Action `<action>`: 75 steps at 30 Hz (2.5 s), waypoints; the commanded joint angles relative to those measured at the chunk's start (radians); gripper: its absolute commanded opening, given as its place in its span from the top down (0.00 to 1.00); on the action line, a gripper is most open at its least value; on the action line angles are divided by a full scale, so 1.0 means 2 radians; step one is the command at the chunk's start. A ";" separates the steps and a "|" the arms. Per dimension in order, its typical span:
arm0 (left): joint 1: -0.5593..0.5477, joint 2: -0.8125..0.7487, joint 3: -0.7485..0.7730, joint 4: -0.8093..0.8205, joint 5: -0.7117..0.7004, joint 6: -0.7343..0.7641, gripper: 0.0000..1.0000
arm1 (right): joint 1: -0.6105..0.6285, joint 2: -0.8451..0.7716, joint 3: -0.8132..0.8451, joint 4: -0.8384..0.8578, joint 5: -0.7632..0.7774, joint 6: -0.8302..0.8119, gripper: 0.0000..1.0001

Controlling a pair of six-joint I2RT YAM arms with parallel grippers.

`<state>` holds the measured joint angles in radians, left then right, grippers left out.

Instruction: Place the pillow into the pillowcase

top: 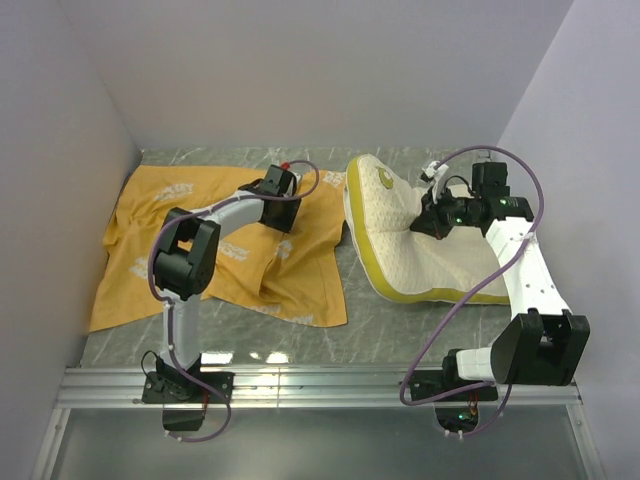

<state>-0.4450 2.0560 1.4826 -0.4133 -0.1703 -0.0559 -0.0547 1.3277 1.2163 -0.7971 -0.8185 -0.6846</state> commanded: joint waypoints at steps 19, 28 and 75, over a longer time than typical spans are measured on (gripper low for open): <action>-0.113 -0.041 -0.040 -0.042 0.067 0.043 0.25 | -0.004 -0.021 -0.003 0.018 0.009 -0.007 1.00; -0.163 -0.070 -0.079 -0.032 0.209 0.099 0.27 | -0.046 0.003 0.038 0.024 -0.006 0.032 1.00; -0.047 -0.126 -0.075 -0.081 -0.046 0.022 0.68 | -0.039 -0.003 0.006 0.018 0.003 0.016 1.00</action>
<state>-0.5400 1.8519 1.2976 -0.5537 -0.2447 -0.0151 -0.1398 1.3502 1.2224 -0.7727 -0.7971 -0.6521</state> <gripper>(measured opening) 0.330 0.043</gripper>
